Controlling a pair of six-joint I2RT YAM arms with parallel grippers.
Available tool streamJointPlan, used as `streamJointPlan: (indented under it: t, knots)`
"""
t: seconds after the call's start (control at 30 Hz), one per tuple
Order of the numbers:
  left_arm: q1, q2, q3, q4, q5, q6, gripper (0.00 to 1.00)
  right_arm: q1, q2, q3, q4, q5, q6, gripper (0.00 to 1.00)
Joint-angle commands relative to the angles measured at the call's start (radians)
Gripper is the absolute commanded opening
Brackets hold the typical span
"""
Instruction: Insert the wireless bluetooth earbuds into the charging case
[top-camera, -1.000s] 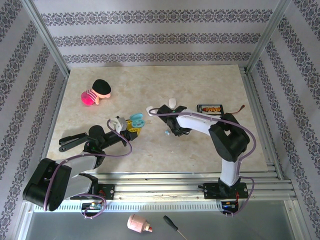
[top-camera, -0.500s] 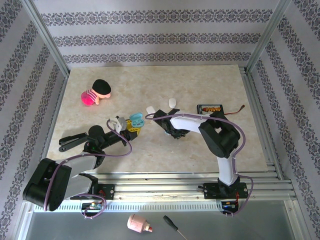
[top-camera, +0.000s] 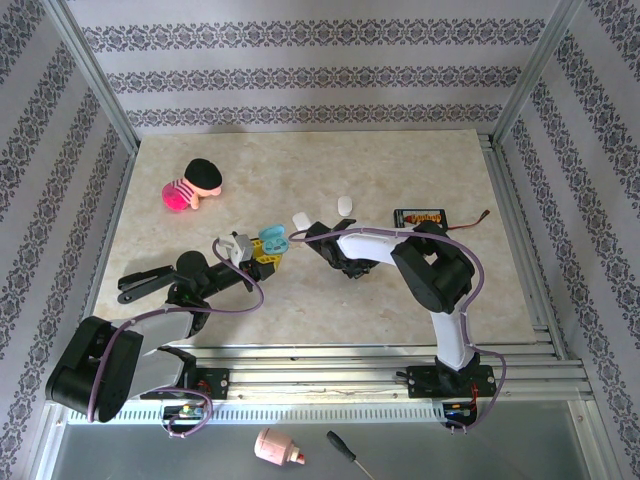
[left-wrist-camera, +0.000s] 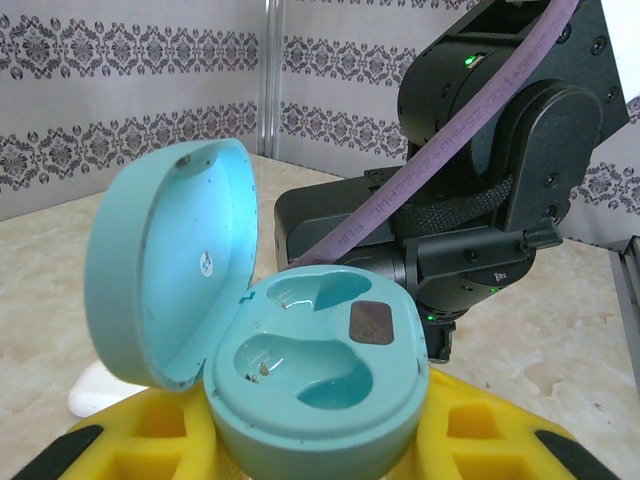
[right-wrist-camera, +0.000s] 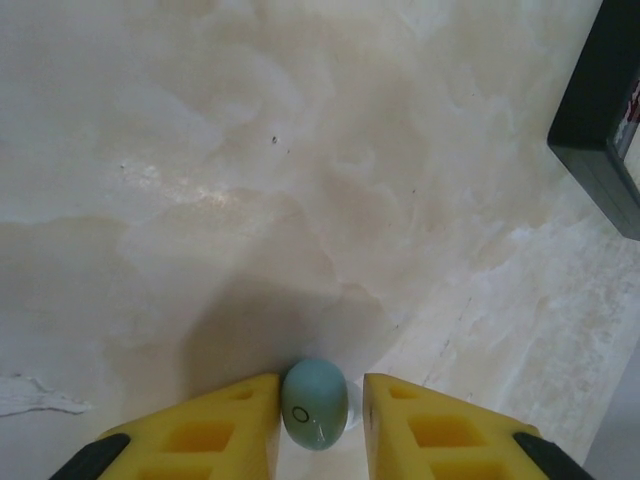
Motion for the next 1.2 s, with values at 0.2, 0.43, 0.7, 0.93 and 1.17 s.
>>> streamJointPlan:
  t: [0.2, 0.43, 0.7, 0.93, 1.17]
  knots:
    - [0.013, 0.001, -0.011, 0.073, 0.027, -0.019, 0.32, -0.019, 0.031, 0.022, -0.017, 0.015, -0.035, 0.20]
    - [0.012, 0.007, -0.007, 0.074, 0.041, -0.017, 0.33, -0.030, -0.070, -0.003, 0.003, -0.065, -0.027, 0.17]
    - [0.013, 0.044, 0.005, 0.106, 0.087, -0.018, 0.34, -0.152, -0.272, -0.078, 0.078, -0.538, 0.039, 0.18]
    - [0.012, 0.057, 0.010, 0.117, 0.099, -0.021, 0.34, -0.286, -0.412, -0.183, 0.241, -0.885, 0.130, 0.17]
    - [0.002, 0.096, 0.022, 0.127, 0.123, -0.017, 0.34, -0.364, -0.451, -0.233, 0.338, -1.094, 0.203, 0.17]
